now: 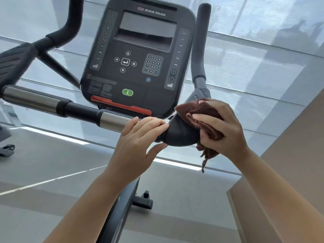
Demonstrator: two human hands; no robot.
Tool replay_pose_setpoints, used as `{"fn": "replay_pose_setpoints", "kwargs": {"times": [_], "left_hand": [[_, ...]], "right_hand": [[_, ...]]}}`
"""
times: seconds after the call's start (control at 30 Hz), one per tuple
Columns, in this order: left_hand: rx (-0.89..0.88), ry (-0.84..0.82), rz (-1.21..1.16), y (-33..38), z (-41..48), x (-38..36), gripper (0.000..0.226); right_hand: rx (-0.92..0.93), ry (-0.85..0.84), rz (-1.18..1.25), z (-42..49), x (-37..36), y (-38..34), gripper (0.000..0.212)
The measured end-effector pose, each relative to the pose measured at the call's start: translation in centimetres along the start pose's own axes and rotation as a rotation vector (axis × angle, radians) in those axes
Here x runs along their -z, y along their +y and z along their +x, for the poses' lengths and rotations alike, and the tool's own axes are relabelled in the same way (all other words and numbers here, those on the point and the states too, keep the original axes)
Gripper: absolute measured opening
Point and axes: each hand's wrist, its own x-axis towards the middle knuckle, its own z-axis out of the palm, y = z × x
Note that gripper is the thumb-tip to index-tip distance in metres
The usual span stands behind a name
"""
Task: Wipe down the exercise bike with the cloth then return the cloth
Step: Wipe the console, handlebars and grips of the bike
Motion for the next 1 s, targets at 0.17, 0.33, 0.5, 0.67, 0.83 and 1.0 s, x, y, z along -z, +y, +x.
{"fn": "replay_pose_setpoints", "kwargs": {"times": [0.17,0.33,0.5,0.67,0.83,1.0], "left_hand": [[0.029,0.007,-0.005,0.3,0.1,0.1,0.037],[0.069,0.052,-0.027,1.0,0.1,-0.3,0.036],[0.066,0.073,-0.021,1.0,0.2,-0.4,0.035],[0.01,0.074,0.075,1.2,0.5,-0.1,0.034],[0.018,0.075,0.147,1.9,1.2,0.2,0.034],[0.114,0.114,0.158,3.5,3.4,0.1,0.037]], "right_hand": [[-0.153,-0.047,0.027,0.8,1.5,0.7,0.03],[-0.115,-0.027,-0.006,0.5,-0.1,-2.9,0.027],[-0.085,-0.055,0.035,1.3,0.1,-2.2,0.026],[-0.106,-0.169,0.155,2.1,1.2,0.4,0.032],[-0.144,-0.185,0.244,3.1,1.5,3.5,0.035],[-0.092,-0.188,0.303,3.4,1.6,5.8,0.035]]}}
